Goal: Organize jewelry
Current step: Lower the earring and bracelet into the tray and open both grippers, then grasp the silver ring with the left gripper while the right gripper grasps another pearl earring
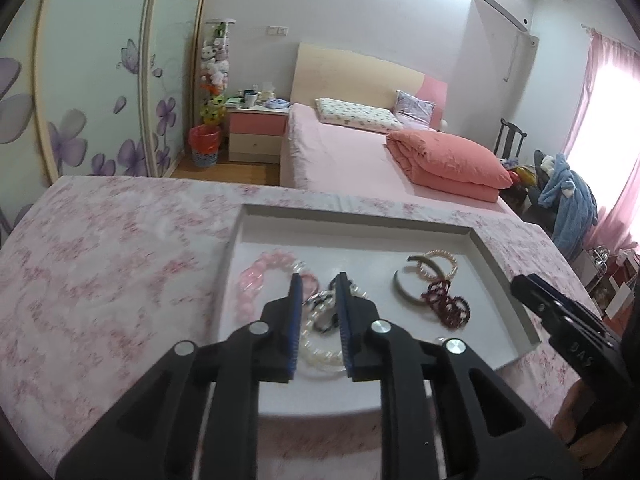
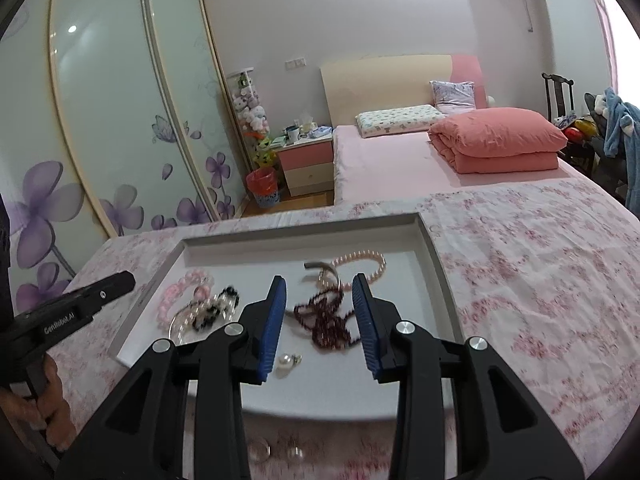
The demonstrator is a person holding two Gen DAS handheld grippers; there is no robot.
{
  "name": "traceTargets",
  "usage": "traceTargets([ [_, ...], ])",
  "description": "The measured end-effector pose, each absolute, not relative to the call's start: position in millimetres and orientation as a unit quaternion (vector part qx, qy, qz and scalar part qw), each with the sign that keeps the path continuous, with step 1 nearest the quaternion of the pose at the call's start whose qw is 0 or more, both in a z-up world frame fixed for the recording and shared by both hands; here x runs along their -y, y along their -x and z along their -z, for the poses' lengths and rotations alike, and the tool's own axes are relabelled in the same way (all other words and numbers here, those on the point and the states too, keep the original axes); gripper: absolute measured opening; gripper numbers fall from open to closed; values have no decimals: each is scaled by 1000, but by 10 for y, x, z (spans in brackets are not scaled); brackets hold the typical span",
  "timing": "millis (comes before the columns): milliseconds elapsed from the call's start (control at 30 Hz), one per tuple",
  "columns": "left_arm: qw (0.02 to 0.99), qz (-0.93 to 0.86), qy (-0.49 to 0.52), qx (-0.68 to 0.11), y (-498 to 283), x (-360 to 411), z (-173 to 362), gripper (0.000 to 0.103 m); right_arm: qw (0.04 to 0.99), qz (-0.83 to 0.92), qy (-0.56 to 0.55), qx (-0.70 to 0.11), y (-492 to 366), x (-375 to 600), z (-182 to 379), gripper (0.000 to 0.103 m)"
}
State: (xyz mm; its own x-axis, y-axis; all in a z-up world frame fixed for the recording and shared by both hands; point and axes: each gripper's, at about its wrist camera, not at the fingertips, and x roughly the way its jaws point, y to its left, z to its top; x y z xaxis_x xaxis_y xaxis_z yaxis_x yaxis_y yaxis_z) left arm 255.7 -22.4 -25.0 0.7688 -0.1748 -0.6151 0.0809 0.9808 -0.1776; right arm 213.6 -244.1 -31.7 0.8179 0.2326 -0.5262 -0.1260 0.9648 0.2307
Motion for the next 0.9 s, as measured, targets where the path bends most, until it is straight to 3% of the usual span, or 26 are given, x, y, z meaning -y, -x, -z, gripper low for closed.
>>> traceTargets([
  [167,932,50,50,-355,-2277,119,316,32,938,-109,-68,-323,-1909,2433,406,30],
  [300,920,47,35,-388,-2094,58,469,46,914,-133,-36,-381,-1763,2359,627,24],
  [467,909,48,21,-413,-1922,26,644,60,899,-146,6,-412,-1645,2202,811,23],
  [900,907,72,7,-415,-1809,208,655,65,894,-129,25,-427,-1754,2143,925,14],
])
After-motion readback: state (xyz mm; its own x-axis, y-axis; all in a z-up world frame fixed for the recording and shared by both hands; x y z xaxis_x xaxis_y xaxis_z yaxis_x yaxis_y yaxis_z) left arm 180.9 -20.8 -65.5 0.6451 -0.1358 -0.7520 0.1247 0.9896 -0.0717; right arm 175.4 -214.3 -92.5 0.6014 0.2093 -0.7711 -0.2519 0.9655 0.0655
